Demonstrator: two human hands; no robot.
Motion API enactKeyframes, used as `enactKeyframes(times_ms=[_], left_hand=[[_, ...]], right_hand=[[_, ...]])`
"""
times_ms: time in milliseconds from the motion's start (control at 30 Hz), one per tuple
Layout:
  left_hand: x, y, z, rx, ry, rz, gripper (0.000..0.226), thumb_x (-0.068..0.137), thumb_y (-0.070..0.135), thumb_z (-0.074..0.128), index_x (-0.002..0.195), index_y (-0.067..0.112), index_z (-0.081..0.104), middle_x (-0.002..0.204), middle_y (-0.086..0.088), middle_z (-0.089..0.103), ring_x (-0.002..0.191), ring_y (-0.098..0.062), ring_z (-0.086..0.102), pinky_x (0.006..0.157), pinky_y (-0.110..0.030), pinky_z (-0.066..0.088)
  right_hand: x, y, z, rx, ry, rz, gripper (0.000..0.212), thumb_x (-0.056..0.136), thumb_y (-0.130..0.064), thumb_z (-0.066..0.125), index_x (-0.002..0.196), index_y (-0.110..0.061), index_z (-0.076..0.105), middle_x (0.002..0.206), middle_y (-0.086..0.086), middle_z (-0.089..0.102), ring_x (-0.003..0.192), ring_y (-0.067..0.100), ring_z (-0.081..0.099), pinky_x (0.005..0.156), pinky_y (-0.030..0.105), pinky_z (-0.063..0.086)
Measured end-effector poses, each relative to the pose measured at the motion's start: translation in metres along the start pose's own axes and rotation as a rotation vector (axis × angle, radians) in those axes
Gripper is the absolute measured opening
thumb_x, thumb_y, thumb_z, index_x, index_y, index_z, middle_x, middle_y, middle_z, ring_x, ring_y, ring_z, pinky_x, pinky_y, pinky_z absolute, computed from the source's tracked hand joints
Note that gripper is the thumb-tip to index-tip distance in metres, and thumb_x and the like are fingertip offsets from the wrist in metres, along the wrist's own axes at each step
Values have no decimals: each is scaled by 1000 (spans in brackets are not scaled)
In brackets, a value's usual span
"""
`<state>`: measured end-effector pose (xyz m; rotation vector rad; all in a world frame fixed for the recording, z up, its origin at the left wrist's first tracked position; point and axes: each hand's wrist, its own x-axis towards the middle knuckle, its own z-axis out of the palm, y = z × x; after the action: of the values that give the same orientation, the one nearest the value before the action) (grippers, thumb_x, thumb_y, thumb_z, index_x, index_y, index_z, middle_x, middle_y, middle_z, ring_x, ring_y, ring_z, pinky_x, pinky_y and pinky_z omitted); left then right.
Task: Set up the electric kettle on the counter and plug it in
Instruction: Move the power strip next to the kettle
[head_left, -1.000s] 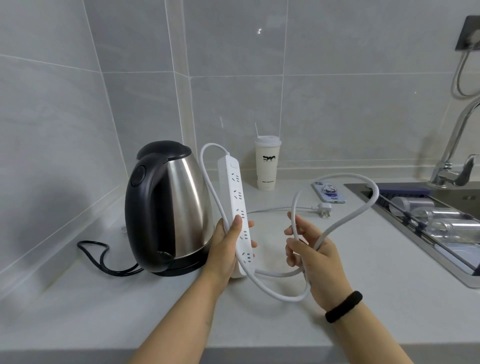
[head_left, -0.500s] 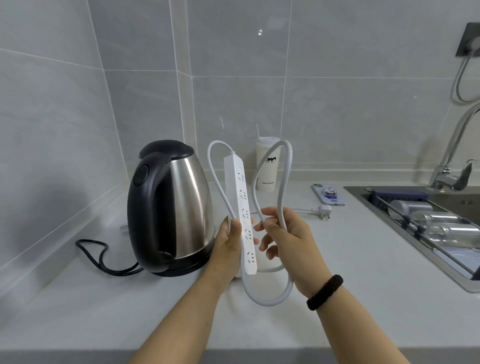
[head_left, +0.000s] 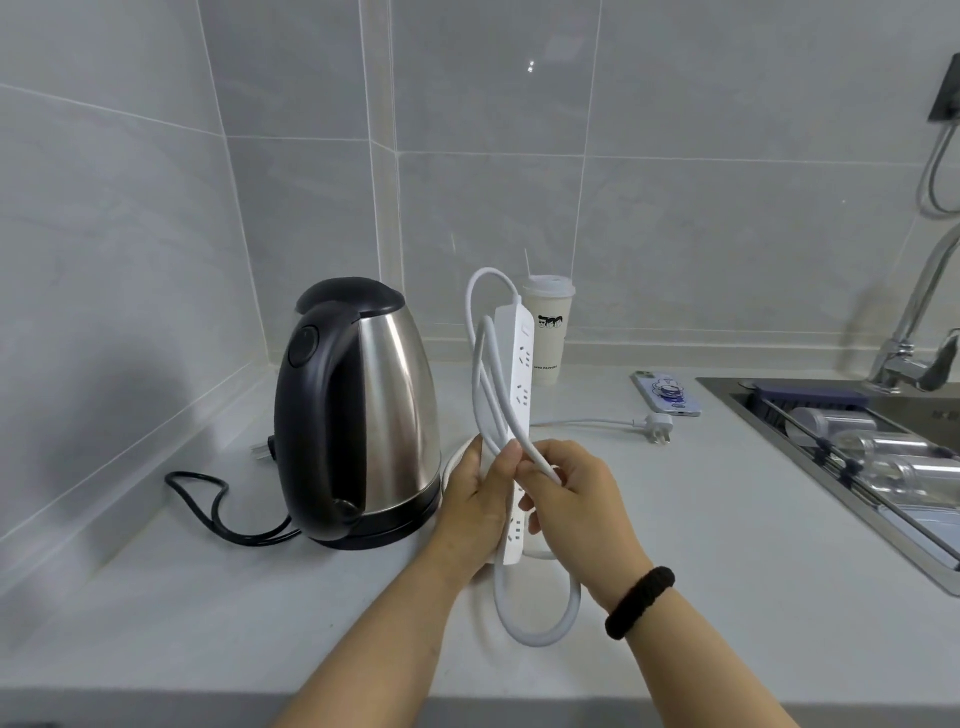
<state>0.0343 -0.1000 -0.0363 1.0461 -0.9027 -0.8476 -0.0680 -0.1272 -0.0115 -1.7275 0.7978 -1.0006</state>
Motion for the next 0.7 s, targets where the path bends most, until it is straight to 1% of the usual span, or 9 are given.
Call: enactKeyframes(times_ms=[67, 133, 267, 367, 433, 500, 567, 633, 700], left_hand=[[2, -3, -2, 1, 38, -29, 25, 97, 26, 51, 107, 4, 55, 87, -17, 68, 76, -31, 65, 63, -35, 53], [5, -6, -4, 0, 68, -52, 21, 97, 28, 52, 107, 12, 61, 95, -16, 70, 92, -32, 69, 79, -40, 55], [4, -7, -5, 71, 111, -85, 18, 99, 26, 47, 97, 24, 65, 97, -8, 71, 96, -28, 69, 84, -42, 55], [3, -5, -6, 145, 75, -107, 22, 100, 25, 43, 98, 25, 65, 93, -3, 71, 87, -16, 69, 69, -26, 57], [2, -3, -7, 125, 55, -111, 26, 100, 26, 41, 104, 17, 64, 92, -5, 69, 73, -7, 68, 56, -18, 53], [3, 0, -7, 88, 30, -120, 37, 99, 34, 40, 110, 8, 64, 96, -20, 68, 72, -13, 68, 57, -24, 53], [3, 4, -8, 7, -28, -155, 45, 99, 40, 37, 113, 8, 66, 98, -23, 68, 70, -20, 67, 57, -29, 53], [3, 7, -7, -127, -98, -240, 46, 99, 42, 35, 119, 12, 63, 95, -17, 70, 65, -20, 63, 53, -27, 50], [2, 9, -7, -185, -164, -288, 47, 97, 48, 37, 120, 16, 62, 80, -10, 70, 61, -19, 62, 50, -27, 49]], right_hand=[[-4, 2, 0, -26, -16, -9, 14, 86, -13, 59, 91, -24, 67, 98, 4, 63, 82, 20, 62, 66, 27, 53], [-9, 4, 0, -24, -11, -16, 19, 82, -13, 64, 96, -26, 64, 99, 0, 62, 85, 18, 62, 67, 24, 52], [-19, 8, -5, 119, 10, -16, 34, 78, -19, 73, 108, -27, 59, 95, -3, 65, 90, 14, 63, 66, 17, 50], [-23, 10, -13, 224, -39, -77, 42, 68, -42, 72, 106, -25, 65, 99, -2, 70, 97, 16, 64, 79, 28, 53], [-21, 10, -18, 326, -38, -107, 46, 67, -46, 69, 104, -20, 67, 99, 0, 71, 95, 16, 66, 80, 29, 52], [-12, 11, -23, 430, 43, -91, 42, 70, -37, 70, 104, -14, 65, 91, -3, 72, 86, 11, 67, 77, 28, 49], [4, 15, -27, 455, 89, -27, 51, 70, -35, 74, 112, -10, 60, 87, -6, 70, 78, 5, 67, 78, 32, 48], [21, 20, -28, 411, 28, 66, 68, 68, -42, 79, 122, -9, 54, 97, -1, 68, 78, 8, 68, 80, 34, 51], [34, 20, -25, 402, -142, 138, 63, 72, -44, 72, 119, -7, 55, 94, 7, 70, 72, 19, 68, 66, 31, 55]])
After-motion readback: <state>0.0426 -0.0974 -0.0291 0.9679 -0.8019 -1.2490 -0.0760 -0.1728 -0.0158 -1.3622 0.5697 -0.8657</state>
